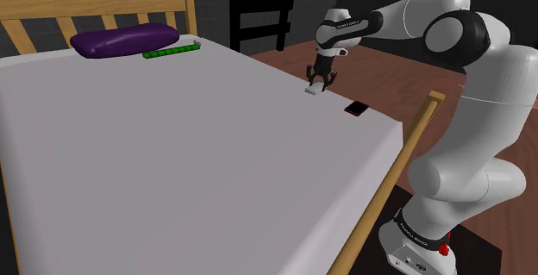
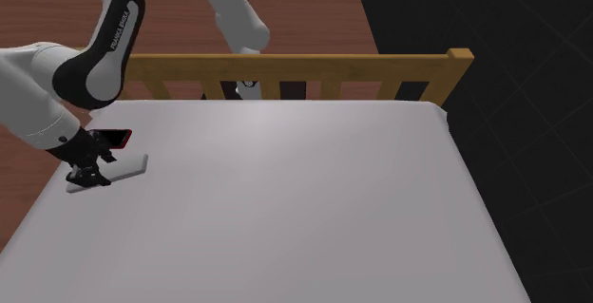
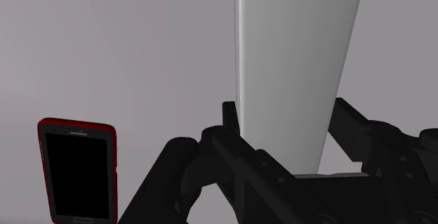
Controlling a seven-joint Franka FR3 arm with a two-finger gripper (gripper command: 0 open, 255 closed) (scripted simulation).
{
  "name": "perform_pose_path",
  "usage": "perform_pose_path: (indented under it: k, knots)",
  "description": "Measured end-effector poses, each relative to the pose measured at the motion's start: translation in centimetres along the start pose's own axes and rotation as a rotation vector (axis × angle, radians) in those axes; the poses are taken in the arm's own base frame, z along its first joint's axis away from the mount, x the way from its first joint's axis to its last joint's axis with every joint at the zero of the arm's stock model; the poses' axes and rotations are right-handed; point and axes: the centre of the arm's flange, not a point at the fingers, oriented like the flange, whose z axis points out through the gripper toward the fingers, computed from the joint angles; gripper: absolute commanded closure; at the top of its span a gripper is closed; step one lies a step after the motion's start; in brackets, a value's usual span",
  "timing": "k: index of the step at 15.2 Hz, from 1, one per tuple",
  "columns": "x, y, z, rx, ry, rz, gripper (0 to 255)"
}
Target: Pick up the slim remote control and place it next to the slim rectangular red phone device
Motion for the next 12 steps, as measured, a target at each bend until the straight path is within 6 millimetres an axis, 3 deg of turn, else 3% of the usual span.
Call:
perform_pose_path:
  k: [5,12]
  knots:
    - [5.5,1.9,-0.2,0.0,0.0,0.0,255]
    - [6.2,2.0,3.1,0.0,0.0,-0.001,255]
